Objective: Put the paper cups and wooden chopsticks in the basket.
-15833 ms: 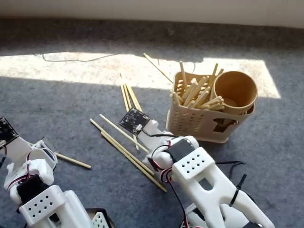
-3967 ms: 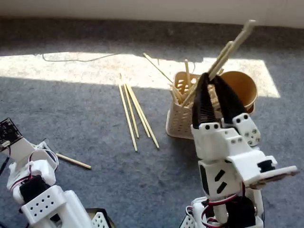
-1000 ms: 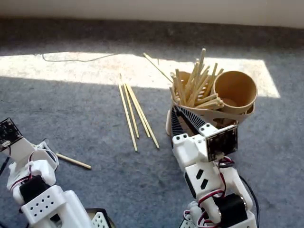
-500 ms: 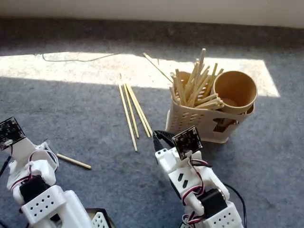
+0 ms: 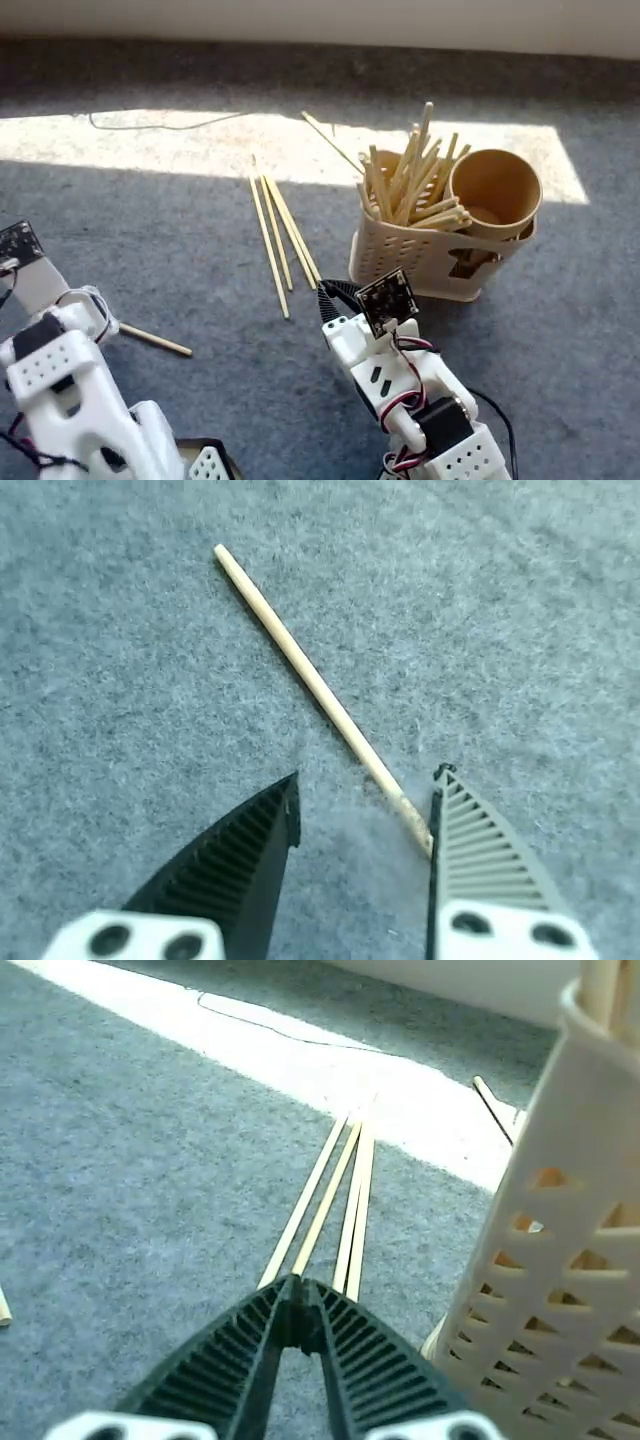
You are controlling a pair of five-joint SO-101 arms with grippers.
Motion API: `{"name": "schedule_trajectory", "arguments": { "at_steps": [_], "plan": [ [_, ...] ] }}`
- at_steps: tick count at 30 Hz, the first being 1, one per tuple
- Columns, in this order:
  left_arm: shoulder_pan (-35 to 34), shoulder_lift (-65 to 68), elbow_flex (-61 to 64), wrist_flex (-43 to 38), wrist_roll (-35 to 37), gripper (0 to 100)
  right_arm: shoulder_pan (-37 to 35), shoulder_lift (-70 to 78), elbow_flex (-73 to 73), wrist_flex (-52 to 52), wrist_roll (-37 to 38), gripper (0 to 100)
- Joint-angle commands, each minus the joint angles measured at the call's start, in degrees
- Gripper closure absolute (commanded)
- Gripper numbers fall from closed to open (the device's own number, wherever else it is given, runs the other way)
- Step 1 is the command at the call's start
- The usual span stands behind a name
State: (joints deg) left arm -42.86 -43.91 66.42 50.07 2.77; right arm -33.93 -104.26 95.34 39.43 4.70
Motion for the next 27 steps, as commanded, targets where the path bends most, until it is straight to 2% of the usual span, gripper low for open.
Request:
{"name": "schedule_trajectory", "arguments": {
  "at_steps": [1,4,7,13,18,27],
  "plan": [
    [1.0,17.2,-10.6,-1.1,1.8,79,-0.6,-0.8,0.2,-1.4,0.2,99.3],
    [0.9,28.4,-17.7,-1.0,3.3,79,-0.7,-0.8,2.2,-1.5,0.4,99.3],
    [0.9,37.8,-24.7,2.5,3.3,79,-2.2,-0.8,3.4,-1.5,0.4,99.3],
    [0.2,50.3,-34.9,6.7,3.4,80,-4.6,-0.8,3.5,-1.5,0.4,99.3],
    [0.7,54.5,-38.9,9.1,3.1,90,-4.6,-0.8,3.5,-1.5,0.4,99.3],
    [0.7,54.7,-38.9,9.2,3.1,91,-4.6,-0.8,3.6,-1.5,0.3,99.3]
  ]
}}
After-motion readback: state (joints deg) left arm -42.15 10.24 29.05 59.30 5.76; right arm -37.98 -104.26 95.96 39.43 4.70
